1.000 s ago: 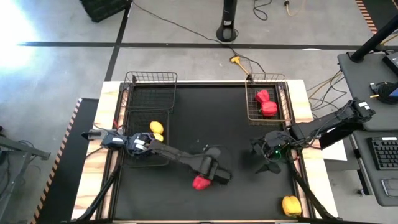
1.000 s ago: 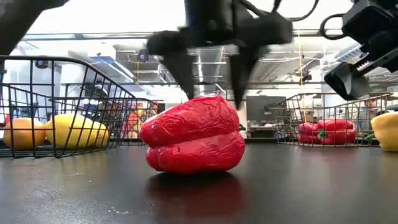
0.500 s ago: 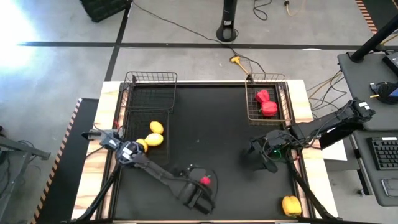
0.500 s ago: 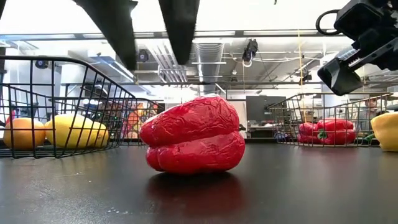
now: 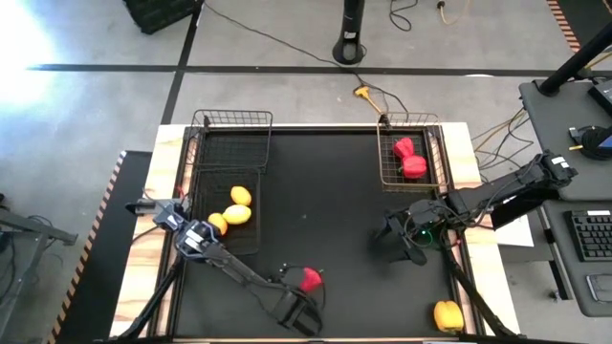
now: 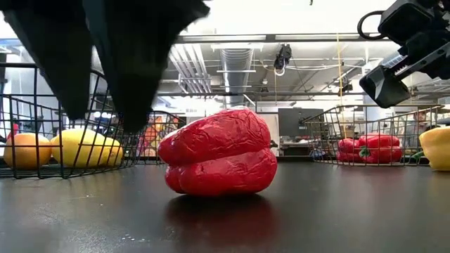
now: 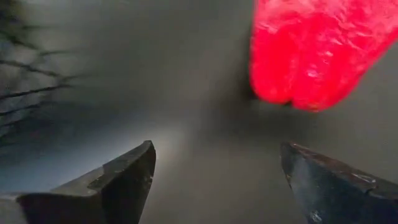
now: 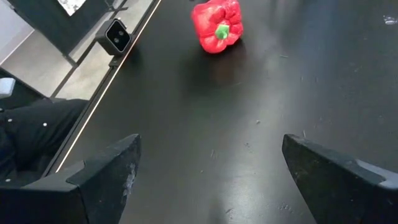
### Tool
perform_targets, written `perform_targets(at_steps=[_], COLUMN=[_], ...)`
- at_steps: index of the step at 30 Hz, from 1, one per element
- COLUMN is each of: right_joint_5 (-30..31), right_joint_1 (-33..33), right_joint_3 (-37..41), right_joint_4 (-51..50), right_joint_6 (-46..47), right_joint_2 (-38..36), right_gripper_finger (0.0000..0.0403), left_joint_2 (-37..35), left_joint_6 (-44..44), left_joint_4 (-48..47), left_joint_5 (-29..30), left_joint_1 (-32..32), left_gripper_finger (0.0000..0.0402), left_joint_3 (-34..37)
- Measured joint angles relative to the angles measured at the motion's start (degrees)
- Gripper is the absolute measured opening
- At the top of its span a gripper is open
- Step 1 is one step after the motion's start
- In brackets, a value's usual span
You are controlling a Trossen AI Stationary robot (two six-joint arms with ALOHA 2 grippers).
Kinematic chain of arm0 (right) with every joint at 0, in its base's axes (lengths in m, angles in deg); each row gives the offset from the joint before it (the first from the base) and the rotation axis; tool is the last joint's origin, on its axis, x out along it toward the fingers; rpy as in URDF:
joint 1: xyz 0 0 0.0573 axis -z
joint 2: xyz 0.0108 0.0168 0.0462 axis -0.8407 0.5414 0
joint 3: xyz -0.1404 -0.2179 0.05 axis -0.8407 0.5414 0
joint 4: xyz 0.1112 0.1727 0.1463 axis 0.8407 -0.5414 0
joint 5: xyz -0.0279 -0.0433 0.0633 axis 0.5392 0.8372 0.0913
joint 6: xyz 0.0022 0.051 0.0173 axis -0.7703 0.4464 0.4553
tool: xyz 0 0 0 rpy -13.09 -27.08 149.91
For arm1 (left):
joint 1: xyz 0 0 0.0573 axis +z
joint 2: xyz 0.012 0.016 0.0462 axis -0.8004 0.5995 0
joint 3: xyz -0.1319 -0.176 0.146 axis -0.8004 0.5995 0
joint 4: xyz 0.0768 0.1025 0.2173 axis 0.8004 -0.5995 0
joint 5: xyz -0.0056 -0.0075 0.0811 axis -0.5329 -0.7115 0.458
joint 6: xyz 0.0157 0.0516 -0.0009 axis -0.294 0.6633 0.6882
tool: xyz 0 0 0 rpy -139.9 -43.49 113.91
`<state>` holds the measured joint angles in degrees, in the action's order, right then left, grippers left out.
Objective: Sort produce into baskets
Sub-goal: Put the red bell pepper into the gold wire basket
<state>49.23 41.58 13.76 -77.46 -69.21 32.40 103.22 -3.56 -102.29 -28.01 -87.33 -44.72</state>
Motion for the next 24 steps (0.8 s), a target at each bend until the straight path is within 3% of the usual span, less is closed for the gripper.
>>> perform_targets(at_steps=[3, 7, 11, 24], right_joint_5=[-0.2, -0.3, -0.3, 1.4], right_joint_1=[0.0, 0.0, 0.0, 0.0], right_joint_3=[0.0, 0.0, 0.0, 0.0], right_joint_4=[0.0, -0.1, 0.0, 6.1], right_joint_6=[0.2, 0.4, 0.0, -4.5], right_joint_2=[0.0, 0.0, 0.0, 0.0], right_gripper_finger=[0.0381, 0.0381, 0.0381, 0.0381], left_joint_2=[0.0, 0.1, 0.0, 0.0], left_joint_6=[3.0, 3.0, 5.5, 12.8], left_joint_4=[5.8, 9.3, 12.3, 22.9], left_joint_5=[-4.7, -4.6, 0.0, 22.9], left_joint_1=[1.6, 3.4, 5.0, 12.2], left_gripper_finger=[0.0316, 0.0306, 0.0298, 0.0292], left_joint_3=[4.5, 8.8, 8.8, 9.5])
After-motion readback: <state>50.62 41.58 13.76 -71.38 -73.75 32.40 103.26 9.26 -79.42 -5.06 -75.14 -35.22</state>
